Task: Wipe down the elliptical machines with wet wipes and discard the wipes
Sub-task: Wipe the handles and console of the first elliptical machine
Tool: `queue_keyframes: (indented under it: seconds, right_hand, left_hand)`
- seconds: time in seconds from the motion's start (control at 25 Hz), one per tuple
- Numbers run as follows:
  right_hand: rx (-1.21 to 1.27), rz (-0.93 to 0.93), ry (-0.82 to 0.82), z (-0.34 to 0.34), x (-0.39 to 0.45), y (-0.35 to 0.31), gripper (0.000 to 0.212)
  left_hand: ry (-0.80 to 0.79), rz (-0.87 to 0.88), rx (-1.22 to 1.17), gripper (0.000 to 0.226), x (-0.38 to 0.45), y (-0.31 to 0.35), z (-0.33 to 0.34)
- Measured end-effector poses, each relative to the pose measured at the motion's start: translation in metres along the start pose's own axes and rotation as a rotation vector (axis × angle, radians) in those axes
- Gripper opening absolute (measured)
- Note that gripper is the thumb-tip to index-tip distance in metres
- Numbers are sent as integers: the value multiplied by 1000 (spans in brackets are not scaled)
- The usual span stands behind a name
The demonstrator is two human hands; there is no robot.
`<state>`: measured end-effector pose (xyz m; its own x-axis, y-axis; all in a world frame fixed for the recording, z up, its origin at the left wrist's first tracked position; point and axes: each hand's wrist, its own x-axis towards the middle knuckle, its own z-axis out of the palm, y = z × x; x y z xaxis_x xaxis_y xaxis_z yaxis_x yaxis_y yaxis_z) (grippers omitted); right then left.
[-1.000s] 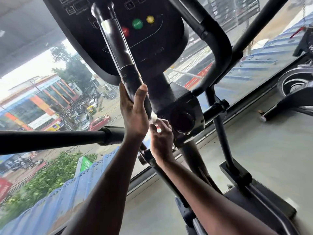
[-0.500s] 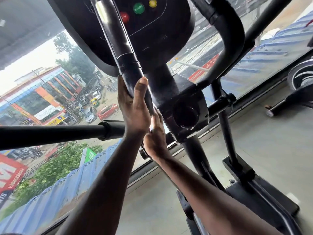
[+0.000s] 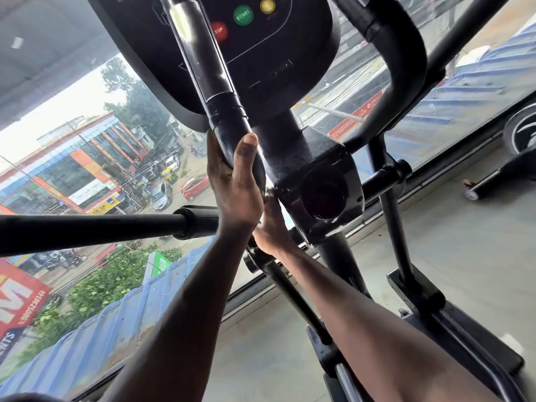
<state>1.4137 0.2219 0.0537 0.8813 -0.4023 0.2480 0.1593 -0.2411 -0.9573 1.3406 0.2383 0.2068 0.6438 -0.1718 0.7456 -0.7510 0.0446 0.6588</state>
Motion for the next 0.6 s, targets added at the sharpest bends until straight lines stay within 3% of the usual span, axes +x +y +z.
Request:
queue_keyframes:
  seconds: [0.16, 0.28, 0.36, 0.52, 0.6]
  right_hand:
    - [482, 161, 136, -20, -18, -23, 43]
    - [718, 58, 335, -45, -43, -52, 21]
    - [810, -15, 339, -54, -52, -64, 15]
    - [796, 124, 228, -63, -51, -80, 19]
    - [858, 44, 276, -73, -52, -96, 16]
  left_hand:
    - [3, -4, 3, 35, -1, 2, 0]
    - [15, 8, 38, 31, 0, 2, 0]
    - [8, -8, 22, 28, -1, 1, 0]
    - [-7, -49, -20, 29, -1, 2, -1]
    - [-19, -46, -44, 29, -2, 7, 0]
